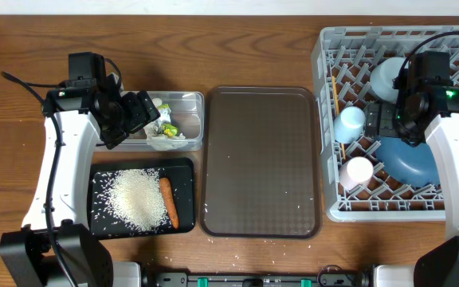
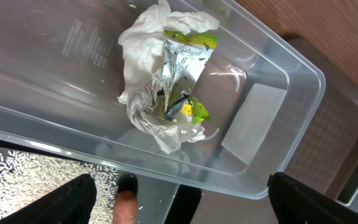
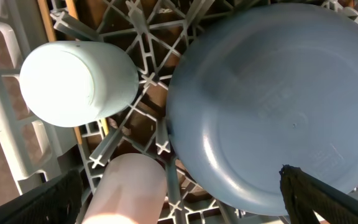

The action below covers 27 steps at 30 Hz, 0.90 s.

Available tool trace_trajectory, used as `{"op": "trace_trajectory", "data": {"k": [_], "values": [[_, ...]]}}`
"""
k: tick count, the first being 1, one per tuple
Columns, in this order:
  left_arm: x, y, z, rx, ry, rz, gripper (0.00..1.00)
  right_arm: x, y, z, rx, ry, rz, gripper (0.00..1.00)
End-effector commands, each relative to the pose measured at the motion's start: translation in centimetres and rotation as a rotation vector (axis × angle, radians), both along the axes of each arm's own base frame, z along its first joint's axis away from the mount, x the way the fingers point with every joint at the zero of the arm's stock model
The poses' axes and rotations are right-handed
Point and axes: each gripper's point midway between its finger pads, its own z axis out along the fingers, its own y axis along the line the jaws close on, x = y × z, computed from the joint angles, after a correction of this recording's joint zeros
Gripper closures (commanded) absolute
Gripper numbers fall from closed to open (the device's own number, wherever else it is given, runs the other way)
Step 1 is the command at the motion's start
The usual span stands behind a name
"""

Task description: Sort waste into correct bins and load items into the dishwasher rack

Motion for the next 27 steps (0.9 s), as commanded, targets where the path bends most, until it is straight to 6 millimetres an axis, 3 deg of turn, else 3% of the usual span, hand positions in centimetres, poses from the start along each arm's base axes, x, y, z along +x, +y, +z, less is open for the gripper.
{"op": "trace_trajectory", "data": {"k": [1, 5, 10, 16, 19, 23, 27], "values": [[0.0, 0.3, 0.1, 0.016, -0.004, -0.006, 0.09, 0.2, 0.2, 0.7, -0.017, -0.019, 0.018, 0.01], [0.0, 0.3, 0.1, 0.016, -0.004, -0.006, 0.09, -0.3, 0.4, 3.3, -0.021, -0.101, 0.022, 0.01], [0.0, 0.3, 0.1, 0.016, -0.004, -0.006, 0.09, -2.7, 1.0, 10.4, -0.037, -0.333, 0.035, 0.01], [0.0, 0.3, 0.1, 0.016, -0.004, -0.006, 0.09, -9.1, 1.5, 19.2, -0.060, -0.669, 0.035, 0.01], [0.0, 0.3, 0.1, 0.016, -0.004, -0.006, 0.09, -12.9, 1.9, 22.3, -0.065, -0.822, 0.045, 0.01], [0.0, 0.3, 0.1, 0.016, -0.004, -0.006, 0.09, -17.9, 2.6, 25.3, -0.061, -1.004, 0.070, 0.01], [0.0, 0.3, 0.1, 0.016, -0.004, -0.006, 0.09, -21.8, 2.6, 26.4, -0.067, -1.116, 0.067, 0.01]]}}
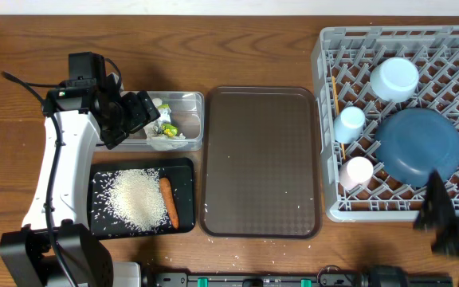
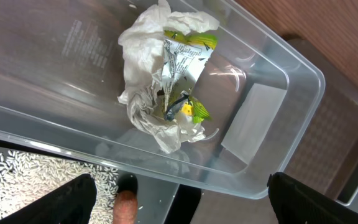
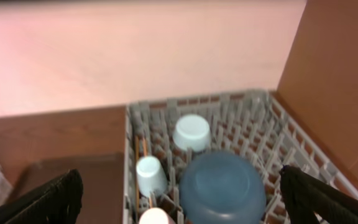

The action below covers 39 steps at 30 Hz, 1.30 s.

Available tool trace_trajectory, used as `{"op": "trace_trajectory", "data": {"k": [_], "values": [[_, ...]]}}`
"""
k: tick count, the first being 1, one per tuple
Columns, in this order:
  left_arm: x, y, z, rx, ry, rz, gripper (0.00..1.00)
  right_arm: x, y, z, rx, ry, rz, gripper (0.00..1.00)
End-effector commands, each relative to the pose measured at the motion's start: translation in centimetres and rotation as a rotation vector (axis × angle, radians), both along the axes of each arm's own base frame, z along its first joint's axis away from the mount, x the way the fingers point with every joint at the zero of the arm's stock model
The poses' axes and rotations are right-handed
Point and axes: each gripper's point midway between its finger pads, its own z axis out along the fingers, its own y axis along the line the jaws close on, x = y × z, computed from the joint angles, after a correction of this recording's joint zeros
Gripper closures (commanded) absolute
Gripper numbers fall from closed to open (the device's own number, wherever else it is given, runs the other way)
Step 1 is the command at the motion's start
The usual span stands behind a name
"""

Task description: Sort waste into correct bins and load items into the dishwasher rack

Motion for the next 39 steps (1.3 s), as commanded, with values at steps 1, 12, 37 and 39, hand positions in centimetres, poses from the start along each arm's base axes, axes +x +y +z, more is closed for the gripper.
{"op": "trace_trajectory", "data": {"k": [1, 12, 37, 39], "values": [[0.0, 0.3, 0.1, 0.016, -0.004, -0.007, 0.09, -2.5, 0.0, 0.4, -0.012, -0.062, 0.003, 0.01], [0.0, 0.3, 0.1, 0.016, -0.004, -0.007, 0.09, -9.0, 0.1, -2.6, -0.012, -0.102, 0.006, 0.01], [0.0, 0.3, 0.1, 0.016, -0.004, -0.007, 0.09, 3.2, 0.0, -8.3, 0.157, -0.341, -0.005, 0.01], [0.0, 0.3, 0.1, 0.016, -0.004, -0.007, 0.09, 4.9, 0.2, -9.1, 0.157, -0.375, 0.009, 0.01]]}}
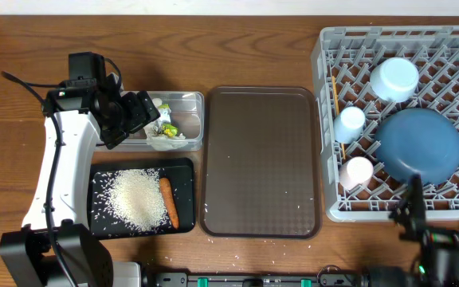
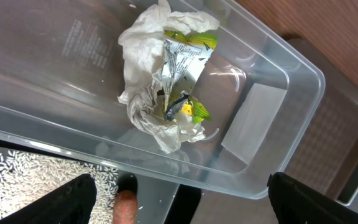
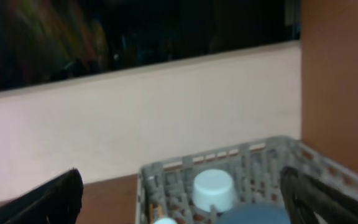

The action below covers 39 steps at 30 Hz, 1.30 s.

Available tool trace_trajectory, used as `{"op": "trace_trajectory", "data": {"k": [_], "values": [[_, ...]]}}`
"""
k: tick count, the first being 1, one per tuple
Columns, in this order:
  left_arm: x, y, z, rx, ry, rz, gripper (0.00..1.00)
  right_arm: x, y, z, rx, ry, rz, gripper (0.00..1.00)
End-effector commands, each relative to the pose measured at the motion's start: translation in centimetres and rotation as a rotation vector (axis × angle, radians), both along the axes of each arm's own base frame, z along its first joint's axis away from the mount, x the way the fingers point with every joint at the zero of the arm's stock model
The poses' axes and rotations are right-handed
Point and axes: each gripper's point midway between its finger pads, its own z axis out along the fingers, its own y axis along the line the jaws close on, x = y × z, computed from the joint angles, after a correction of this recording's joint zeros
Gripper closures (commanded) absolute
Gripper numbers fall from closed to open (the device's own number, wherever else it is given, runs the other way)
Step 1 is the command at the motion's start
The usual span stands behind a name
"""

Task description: Sort waste into correct bins and load items into the dishwasher rack

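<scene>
The grey dishwasher rack (image 1: 325,119) at the right holds an upturned blue bowl (image 1: 419,146), a white cup (image 1: 394,78), a pale blue cup (image 1: 350,122) and a pinkish cup (image 1: 358,171). My right gripper (image 1: 442,214) hangs open and empty off the rack's front edge; its wrist view looks across the rack (image 3: 166,174) at the white cup (image 3: 214,188). My left gripper (image 1: 138,112) hangs open and empty over the clear bin (image 2: 303,74), which holds crumpled paper and a wrapper (image 2: 166,74). The black tray (image 1: 183,166) holds rice (image 1: 134,199) and a carrot (image 1: 169,201).
A bare brown serving tray (image 1: 261,159) lies between the bins and the rack. A thin wooden stick (image 1: 334,92) stands along the rack's left side. A few rice grains are scattered on the wood near the front edge. A pale wall (image 3: 135,118) rises behind the table.
My right gripper stays open at the front right edge, and its camera now points higher, showing more wall and less of the rack. The left arm and all objects are unchanged.
My right gripper first stood open right over the blue bowl in the rack. Then it was back at the table's front right corner, the bowl left upturned in the rack. Now it looks higher from there. My left gripper stayed open over the clear bin throughout.
</scene>
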Motion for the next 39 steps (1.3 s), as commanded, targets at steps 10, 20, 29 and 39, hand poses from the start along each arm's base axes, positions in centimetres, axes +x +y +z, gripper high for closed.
{"op": "trace_trajectory", "data": {"k": [10, 20, 29, 39], "values": [[0.0, 0.3, 0.1, 0.016, -0.004, -0.007, 0.09, 6.7, 0.5, -9.3, 0.045, -0.035, 0.042, 0.01], [0.0, 0.3, 0.1, 0.016, -0.004, -0.007, 0.09, 8.0, 0.9, -16.4, 0.009, 0.143, 0.051, 0.01], [0.0, 0.3, 0.1, 0.016, -0.004, -0.007, 0.09, 8.0, 1.9, -18.7, -0.190, 0.252, 0.101, 0.01], [0.0, 0.3, 0.1, 0.016, -0.004, -0.007, 0.09, 8.0, 1.9, -18.7, -0.189, 0.251, 0.101, 0.01]]}}
